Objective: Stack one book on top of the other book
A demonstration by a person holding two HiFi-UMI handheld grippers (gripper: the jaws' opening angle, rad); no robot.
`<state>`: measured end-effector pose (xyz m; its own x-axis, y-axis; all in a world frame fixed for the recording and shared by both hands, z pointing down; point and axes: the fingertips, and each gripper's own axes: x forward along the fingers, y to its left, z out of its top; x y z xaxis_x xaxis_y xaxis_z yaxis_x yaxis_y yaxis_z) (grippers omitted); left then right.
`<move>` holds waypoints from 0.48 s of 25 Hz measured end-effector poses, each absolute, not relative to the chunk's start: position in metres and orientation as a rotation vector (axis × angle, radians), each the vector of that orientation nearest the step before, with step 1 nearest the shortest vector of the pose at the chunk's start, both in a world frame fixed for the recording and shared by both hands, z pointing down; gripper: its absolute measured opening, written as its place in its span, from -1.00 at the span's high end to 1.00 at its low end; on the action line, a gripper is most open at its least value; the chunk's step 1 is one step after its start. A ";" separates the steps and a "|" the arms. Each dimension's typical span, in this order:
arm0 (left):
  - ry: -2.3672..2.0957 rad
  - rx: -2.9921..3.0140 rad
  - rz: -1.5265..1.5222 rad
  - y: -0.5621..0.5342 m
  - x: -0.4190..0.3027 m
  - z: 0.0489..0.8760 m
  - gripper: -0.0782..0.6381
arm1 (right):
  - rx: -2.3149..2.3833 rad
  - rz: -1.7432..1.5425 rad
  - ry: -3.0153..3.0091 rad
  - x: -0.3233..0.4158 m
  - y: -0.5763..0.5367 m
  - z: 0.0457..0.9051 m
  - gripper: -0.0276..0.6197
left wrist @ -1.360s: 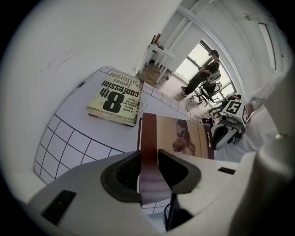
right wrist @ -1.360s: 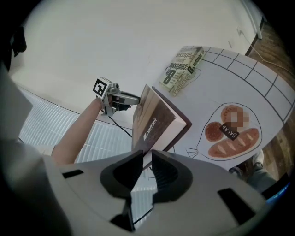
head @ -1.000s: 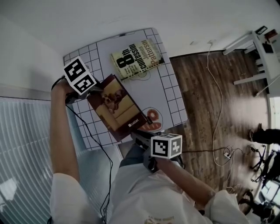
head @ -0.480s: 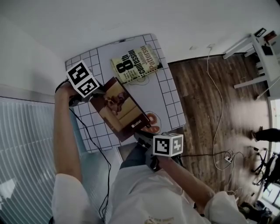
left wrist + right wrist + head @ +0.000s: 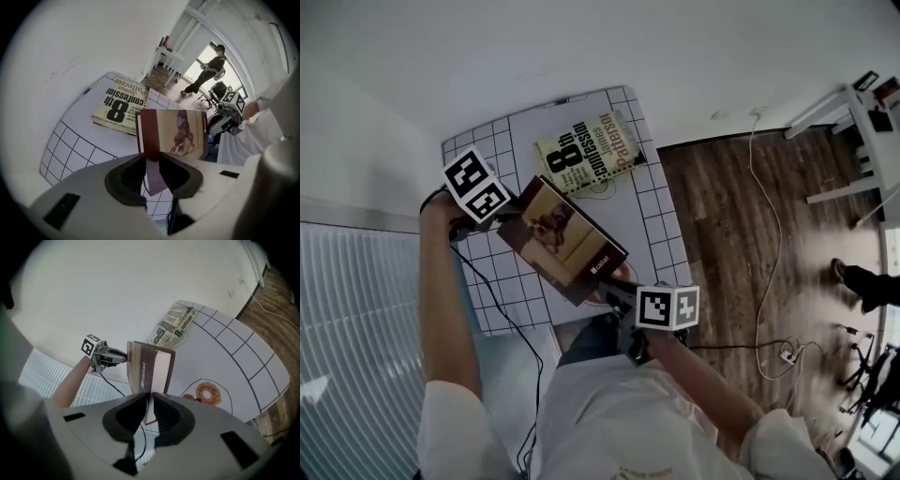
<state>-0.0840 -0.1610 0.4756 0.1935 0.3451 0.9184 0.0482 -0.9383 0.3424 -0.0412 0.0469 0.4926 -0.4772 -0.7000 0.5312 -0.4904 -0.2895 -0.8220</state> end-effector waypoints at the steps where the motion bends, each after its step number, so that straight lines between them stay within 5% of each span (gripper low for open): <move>1: 0.367 2.222 1.810 -0.161 -0.083 0.477 0.52 | -1.504 -1.877 1.769 -0.036 0.046 0.494 0.76; 12: 0.255 2.133 1.753 -0.171 -0.072 0.499 0.54 | -1.447 -1.991 1.873 0.006 0.028 0.513 0.76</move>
<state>-0.0720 -0.1705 0.4992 0.2111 0.3647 0.9069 -0.0914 -0.9163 0.3898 0.0058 0.0275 0.5126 -0.5614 -0.5973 0.5728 -0.5351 -0.2659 -0.8018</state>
